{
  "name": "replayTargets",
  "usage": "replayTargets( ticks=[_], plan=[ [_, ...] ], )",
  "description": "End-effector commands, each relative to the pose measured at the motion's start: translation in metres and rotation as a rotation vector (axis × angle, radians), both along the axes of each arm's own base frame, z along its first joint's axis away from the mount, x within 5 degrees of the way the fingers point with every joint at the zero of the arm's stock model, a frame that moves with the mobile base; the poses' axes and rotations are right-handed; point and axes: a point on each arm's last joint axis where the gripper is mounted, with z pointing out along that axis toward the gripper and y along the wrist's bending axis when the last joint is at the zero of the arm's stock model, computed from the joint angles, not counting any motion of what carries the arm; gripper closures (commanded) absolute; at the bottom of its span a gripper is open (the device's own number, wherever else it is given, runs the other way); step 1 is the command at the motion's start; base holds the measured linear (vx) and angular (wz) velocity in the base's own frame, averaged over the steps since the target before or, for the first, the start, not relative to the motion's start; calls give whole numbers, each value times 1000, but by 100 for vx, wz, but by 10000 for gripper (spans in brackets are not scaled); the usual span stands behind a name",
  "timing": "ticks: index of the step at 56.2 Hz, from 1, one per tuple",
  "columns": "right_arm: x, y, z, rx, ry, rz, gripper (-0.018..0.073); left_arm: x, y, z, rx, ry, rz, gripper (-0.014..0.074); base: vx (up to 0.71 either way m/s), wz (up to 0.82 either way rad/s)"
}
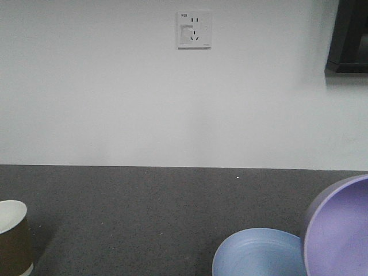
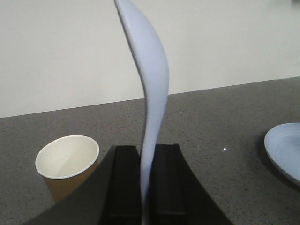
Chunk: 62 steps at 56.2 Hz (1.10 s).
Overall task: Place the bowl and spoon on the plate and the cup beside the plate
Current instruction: 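Lower the lavender bowl onto the blue plate and open the right gripper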
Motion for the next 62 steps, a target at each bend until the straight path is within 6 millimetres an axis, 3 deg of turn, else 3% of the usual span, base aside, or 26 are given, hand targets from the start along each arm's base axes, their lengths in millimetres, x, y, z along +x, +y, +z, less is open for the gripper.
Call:
replayTargets(
  ticks=[1,62],
  plan=[
    [0,-4,13,24,-69,-45,568,1,1,14,-41,-81,13,600,1,-1],
    [-1,-2,12,38,-54,-28,568,1,0,14,-48,-79,10,600,0,0]
  ],
)
